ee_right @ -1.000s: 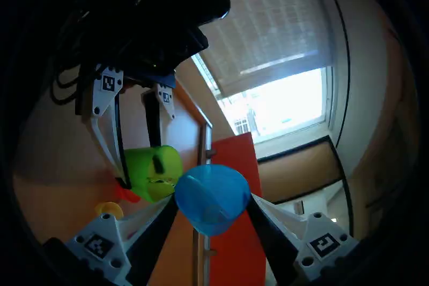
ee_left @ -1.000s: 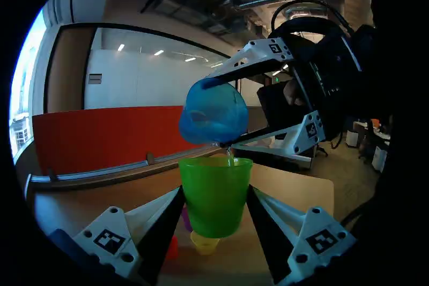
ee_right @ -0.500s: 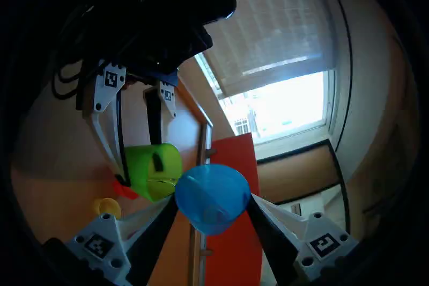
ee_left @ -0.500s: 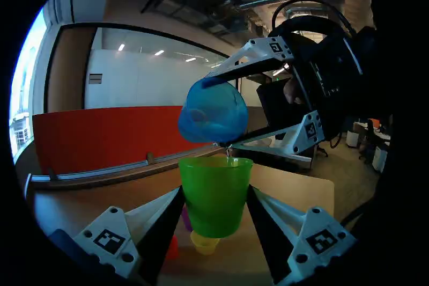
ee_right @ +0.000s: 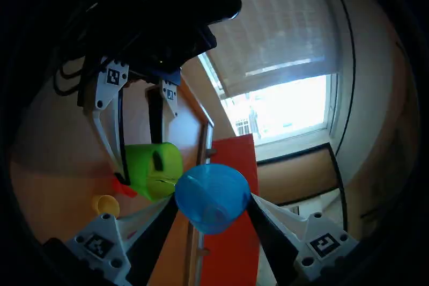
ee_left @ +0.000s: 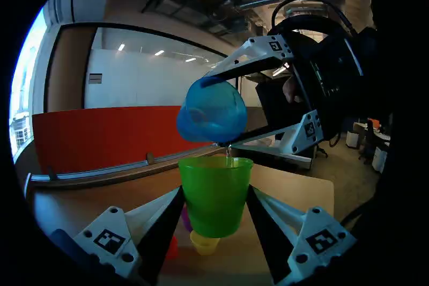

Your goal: Pour water

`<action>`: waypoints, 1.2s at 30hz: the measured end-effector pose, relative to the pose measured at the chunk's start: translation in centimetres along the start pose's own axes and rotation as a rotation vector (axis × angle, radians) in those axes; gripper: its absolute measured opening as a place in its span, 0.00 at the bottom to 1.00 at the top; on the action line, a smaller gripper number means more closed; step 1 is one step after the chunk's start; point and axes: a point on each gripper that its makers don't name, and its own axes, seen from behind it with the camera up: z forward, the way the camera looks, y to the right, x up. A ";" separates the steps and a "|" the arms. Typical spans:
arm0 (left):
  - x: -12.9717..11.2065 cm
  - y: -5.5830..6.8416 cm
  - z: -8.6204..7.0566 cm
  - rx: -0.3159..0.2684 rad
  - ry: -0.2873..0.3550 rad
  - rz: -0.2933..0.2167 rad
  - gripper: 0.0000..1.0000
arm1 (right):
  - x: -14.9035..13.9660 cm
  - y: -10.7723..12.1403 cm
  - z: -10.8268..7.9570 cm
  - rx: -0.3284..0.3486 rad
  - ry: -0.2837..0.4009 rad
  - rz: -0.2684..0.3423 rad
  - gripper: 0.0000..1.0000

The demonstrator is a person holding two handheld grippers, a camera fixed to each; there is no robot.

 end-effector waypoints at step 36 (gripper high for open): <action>-0.2 0.2 0.0 0.001 -0.003 0.001 0.79 | 0.6 0.3 -0.2 -0.002 -0.002 -0.091 0.91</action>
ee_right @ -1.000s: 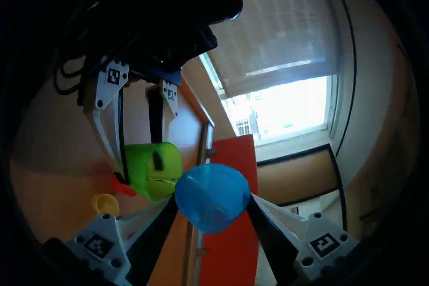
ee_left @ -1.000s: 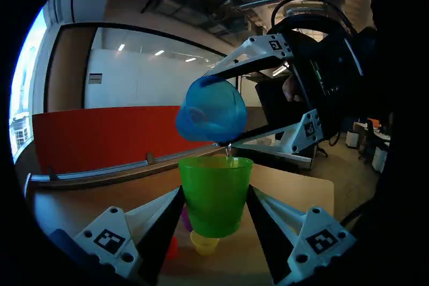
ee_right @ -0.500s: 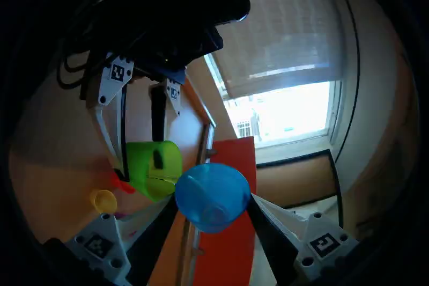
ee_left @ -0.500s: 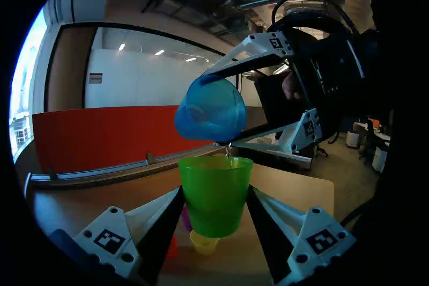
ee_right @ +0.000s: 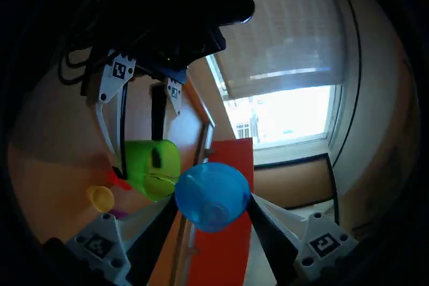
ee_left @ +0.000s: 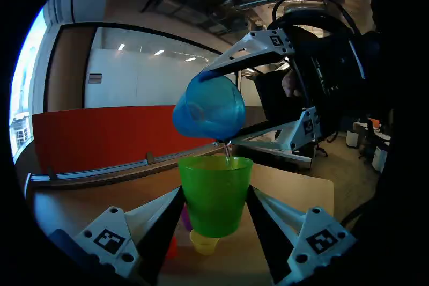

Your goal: Pour water

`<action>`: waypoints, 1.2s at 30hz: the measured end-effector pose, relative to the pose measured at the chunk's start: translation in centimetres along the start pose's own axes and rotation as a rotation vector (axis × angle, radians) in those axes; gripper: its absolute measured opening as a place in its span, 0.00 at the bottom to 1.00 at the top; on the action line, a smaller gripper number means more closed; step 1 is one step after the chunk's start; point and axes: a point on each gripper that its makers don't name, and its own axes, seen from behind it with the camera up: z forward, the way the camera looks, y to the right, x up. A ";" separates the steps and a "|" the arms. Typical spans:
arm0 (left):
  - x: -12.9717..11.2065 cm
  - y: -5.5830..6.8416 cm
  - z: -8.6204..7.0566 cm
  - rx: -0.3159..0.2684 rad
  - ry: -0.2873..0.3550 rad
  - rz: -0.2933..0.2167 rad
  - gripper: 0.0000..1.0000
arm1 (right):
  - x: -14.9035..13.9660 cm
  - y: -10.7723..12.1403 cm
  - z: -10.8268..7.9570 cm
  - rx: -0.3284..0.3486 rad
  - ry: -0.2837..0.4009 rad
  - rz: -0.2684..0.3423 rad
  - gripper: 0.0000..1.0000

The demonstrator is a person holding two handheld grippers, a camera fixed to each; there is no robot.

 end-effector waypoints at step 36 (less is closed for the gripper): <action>0.3 0.0 0.1 -0.001 0.003 0.003 0.79 | -0.2 0.2 0.2 -0.001 -0.005 -0.096 0.91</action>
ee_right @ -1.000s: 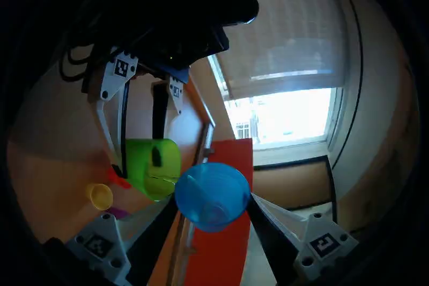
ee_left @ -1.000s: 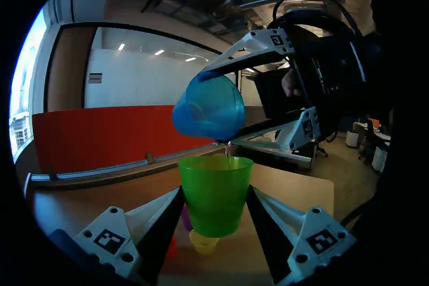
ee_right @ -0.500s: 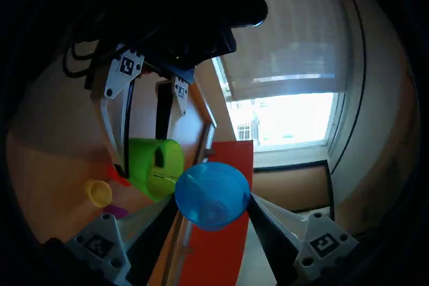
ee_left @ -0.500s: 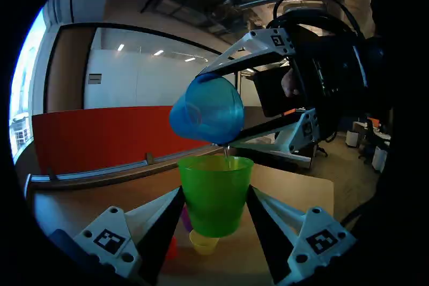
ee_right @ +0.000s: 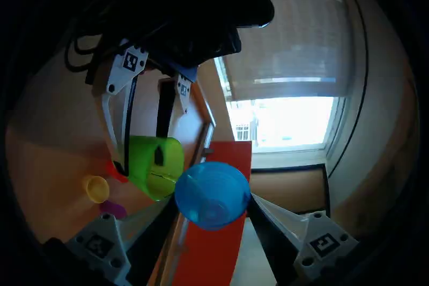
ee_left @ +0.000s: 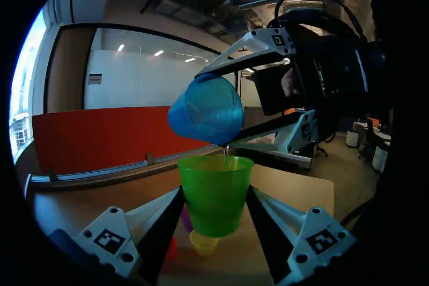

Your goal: Pour water

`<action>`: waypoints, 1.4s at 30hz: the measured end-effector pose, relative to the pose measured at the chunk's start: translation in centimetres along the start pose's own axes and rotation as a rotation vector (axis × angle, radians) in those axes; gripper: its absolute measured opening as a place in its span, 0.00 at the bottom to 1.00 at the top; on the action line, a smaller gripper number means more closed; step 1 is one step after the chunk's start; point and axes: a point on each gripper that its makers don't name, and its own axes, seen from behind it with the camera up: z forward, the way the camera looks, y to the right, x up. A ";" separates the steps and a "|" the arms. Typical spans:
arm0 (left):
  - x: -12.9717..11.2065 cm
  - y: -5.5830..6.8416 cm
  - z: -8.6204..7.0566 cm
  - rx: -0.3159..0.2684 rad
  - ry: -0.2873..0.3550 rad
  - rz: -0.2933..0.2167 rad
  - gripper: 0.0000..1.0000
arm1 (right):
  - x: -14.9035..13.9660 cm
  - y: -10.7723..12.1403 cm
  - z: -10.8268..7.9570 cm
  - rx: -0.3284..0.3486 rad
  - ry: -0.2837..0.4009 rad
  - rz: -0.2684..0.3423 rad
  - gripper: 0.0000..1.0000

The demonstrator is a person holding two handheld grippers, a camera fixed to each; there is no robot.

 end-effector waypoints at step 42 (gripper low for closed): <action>0.0 -0.1 0.2 0.003 0.002 0.000 0.79 | -0.9 0.4 0.9 -0.021 -0.012 -0.103 0.91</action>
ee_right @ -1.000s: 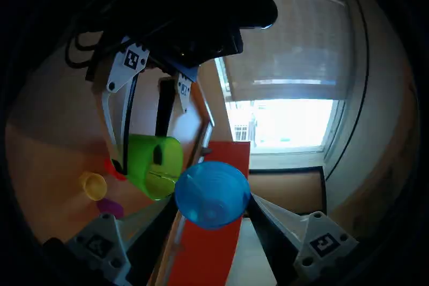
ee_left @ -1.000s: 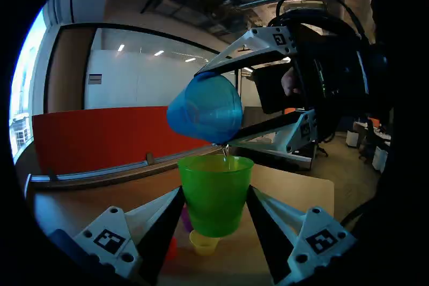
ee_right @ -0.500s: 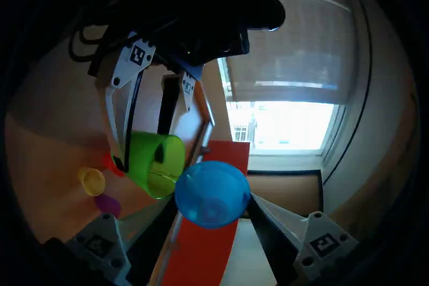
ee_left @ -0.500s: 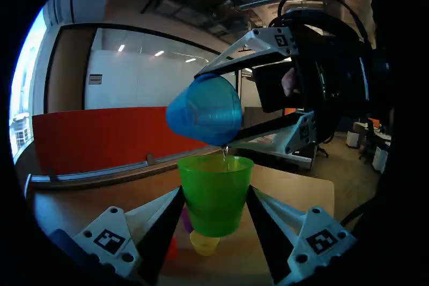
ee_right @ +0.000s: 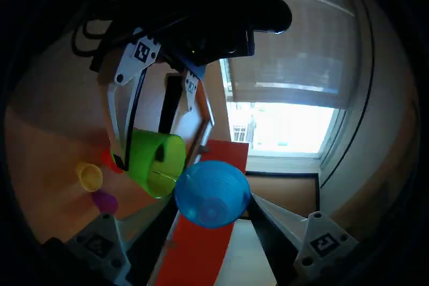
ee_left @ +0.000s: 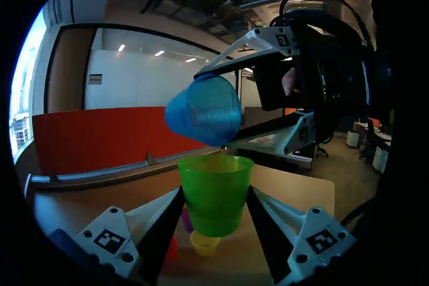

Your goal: Pour water

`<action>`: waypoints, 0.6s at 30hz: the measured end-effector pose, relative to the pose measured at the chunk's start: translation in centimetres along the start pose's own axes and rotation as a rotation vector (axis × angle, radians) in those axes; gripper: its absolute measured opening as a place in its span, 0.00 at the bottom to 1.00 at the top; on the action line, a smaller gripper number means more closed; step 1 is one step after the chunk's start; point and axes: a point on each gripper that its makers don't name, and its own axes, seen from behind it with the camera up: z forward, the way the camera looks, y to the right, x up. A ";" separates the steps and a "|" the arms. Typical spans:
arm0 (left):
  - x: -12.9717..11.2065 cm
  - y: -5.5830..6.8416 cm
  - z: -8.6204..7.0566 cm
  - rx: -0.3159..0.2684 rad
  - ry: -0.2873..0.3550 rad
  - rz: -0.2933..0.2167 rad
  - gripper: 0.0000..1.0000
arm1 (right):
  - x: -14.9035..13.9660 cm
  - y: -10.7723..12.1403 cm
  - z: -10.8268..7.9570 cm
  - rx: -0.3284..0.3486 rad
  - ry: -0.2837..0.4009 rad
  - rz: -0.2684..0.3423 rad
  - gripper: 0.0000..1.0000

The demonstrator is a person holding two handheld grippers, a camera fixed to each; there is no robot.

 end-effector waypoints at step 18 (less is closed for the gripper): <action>0.1 -0.1 0.1 0.001 0.001 0.002 0.79 | 0.4 -0.2 0.0 -0.017 -0.012 -0.026 0.91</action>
